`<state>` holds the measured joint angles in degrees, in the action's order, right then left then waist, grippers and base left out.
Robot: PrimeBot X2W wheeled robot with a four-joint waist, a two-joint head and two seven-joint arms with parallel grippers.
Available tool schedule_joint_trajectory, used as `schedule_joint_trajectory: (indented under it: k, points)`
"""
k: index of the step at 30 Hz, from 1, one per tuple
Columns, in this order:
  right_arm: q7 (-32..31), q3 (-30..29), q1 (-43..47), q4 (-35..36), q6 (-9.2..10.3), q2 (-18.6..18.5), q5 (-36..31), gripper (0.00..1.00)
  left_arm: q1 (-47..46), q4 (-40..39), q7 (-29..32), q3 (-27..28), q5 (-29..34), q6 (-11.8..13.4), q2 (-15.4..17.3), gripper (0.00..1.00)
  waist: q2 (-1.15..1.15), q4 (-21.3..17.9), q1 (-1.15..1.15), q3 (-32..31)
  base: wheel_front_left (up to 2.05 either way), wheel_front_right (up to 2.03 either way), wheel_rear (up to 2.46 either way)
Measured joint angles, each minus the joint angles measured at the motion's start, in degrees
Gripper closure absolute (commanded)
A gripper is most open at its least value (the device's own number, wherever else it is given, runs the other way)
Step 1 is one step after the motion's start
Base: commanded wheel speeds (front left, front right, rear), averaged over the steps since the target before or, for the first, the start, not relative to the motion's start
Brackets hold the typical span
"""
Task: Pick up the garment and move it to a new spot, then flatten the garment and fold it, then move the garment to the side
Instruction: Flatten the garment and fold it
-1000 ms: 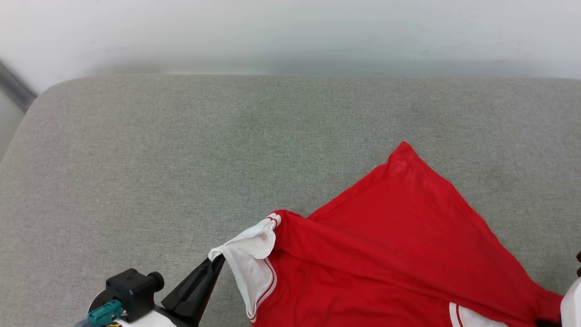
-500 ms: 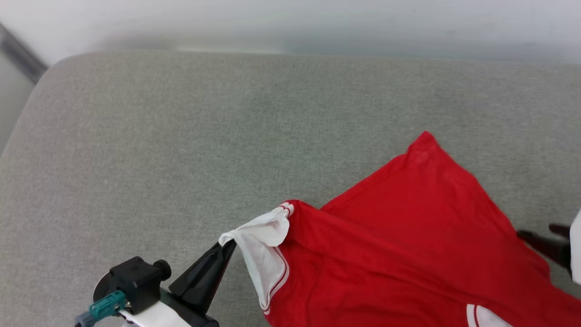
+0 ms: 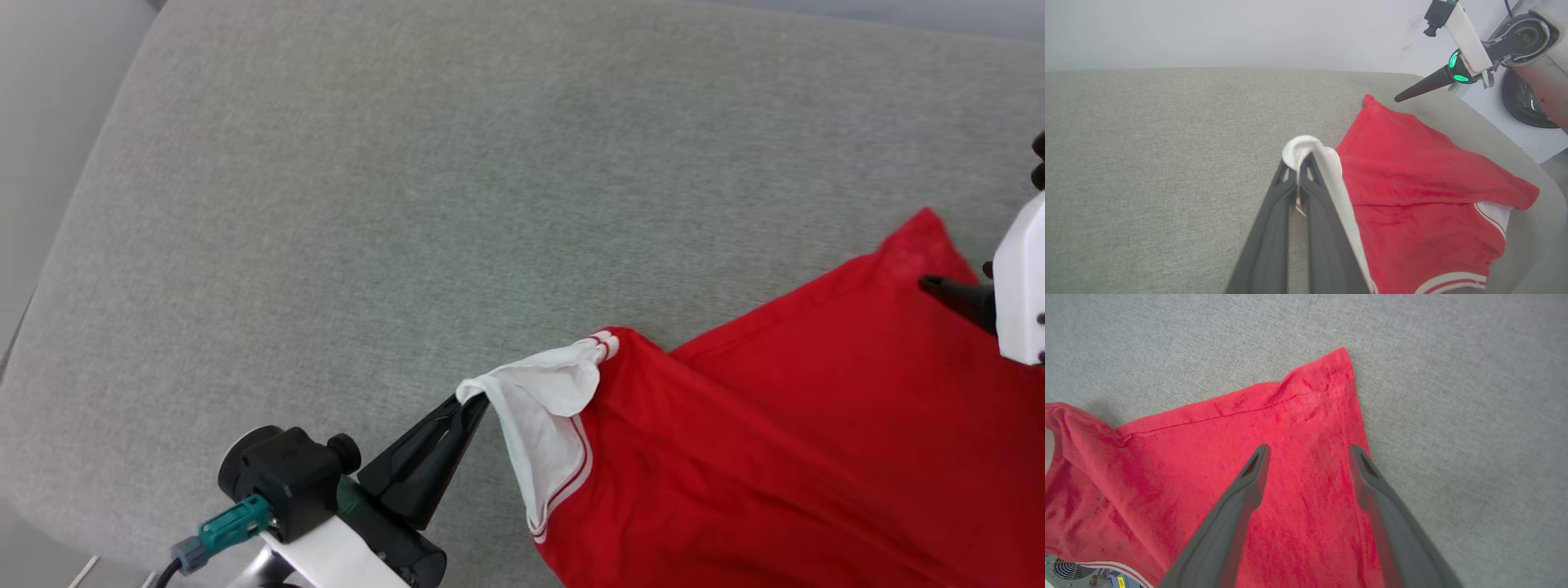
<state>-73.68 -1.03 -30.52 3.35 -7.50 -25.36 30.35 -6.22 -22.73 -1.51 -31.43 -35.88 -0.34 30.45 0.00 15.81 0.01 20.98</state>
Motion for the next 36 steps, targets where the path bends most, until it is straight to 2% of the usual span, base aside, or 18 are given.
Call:
schedule_joint_trajectory:
  k: [4, 11, 14, 18, 19, 20, 28, 36]
  points:
    - [0.5, 0.9, -2.2, -4.4, 0.0, 0.1, -2.9, 0.0, -1.0, 0.1, -0.2, -1.0, 0.4, -0.3, -0.9, 1.0, 0.0, 2.6, 0.0, 2.4, 0.0, 0.0, 0.0]
    - [1.7, 1.9, -3.4, -9.6, 0.0, -2.0, -4.9, 0.0, -2.3, 1.7, -1.2, -2.5, 0.9, -1.3, -2.5, 1.0, 0.0, 6.2, 0.0, 5.5, 0.0, 0.0, 0.0]
    - [2.1, 2.5, -3.5, -10.6, -0.01, -3.0, -5.2, 0.0, -2.5, 2.5, -1.5, -3.1, 0.9, -1.7, -3.2, 1.0, 0.0, 7.1, -0.01, 6.3, 0.0, 0.0, 0.0]
    - [3.0, 1.5, -3.8, -12.3, -0.03, -2.3, -4.8, 0.0, -3.0, 3.5, -2.0, -3.3, 0.8, -2.1, -3.7, 1.0, 0.0, 7.6, -0.01, 6.7, 0.0, 0.0, 0.0]
    - [3.1, 1.8, -3.8, -12.5, -0.02, -2.4, -4.8, 0.56, -3.2, 3.7, -2.0, -3.4, 0.8, -2.2, -3.7, 1.0, 0.0, 7.6, -0.01, 6.7, 0.0, 0.0, 0.0]
    - [3.2, 2.1, -3.8, -12.7, -0.03, -2.7, -4.9, 1.0, -3.3, 3.8, -2.0, -3.4, 0.8, -2.2, -3.7, 1.0, 0.0, 7.6, -0.02, 6.6, 0.0, 0.0, 0.0]
    - [8.4, 4.0, -4.5, -16.1, -0.01, -3.0, -4.3, 1.0, -3.6, 4.4, -2.5, -2.9, 0.5, -2.1, -3.3, 1.0, 0.0, 6.9, -0.01, 4.3, 0.0, 0.0, 0.0]
    - [16.4, 6.9, -4.9, -18.1, -0.01, -3.9, -0.8, 1.0, -3.1, 3.4, -2.1, -0.7, 0.2, -0.6, -0.8, 1.0, 0.0, 4.2, -0.01, -1.4, 0.0, 0.0, 0.0]
